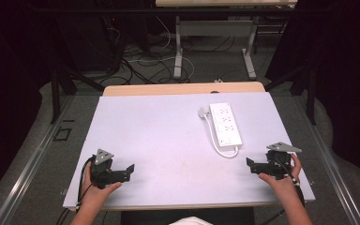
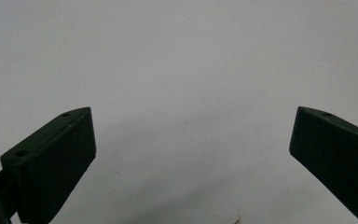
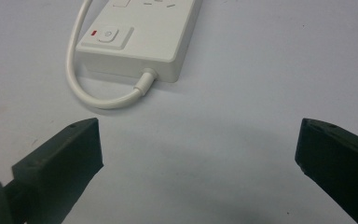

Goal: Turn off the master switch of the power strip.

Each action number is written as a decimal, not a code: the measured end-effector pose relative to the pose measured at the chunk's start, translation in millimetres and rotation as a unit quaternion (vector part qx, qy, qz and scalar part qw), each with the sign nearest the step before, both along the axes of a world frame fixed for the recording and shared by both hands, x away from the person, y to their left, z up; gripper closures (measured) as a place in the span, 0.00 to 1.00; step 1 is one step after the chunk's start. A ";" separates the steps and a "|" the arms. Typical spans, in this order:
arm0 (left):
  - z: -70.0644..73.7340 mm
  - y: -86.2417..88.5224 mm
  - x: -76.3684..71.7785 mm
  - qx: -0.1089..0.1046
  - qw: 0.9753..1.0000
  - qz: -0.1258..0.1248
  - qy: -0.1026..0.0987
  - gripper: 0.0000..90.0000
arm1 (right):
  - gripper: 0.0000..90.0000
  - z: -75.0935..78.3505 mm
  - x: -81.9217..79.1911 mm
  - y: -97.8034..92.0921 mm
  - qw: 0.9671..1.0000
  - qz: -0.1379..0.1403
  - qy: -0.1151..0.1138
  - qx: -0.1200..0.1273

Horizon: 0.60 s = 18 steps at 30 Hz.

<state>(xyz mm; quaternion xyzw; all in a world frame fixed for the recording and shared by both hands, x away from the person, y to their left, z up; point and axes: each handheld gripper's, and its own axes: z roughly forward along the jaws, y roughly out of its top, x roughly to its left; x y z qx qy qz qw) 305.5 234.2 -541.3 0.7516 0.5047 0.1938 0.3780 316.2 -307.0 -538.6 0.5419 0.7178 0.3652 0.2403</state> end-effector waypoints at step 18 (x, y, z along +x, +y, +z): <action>-0.3 -1.7 1.6 0.000 1.000 -0.003 0.010 0.01 | 0.16 4.8 -1.8 7.4 1.000 0.004 0.021 -0.009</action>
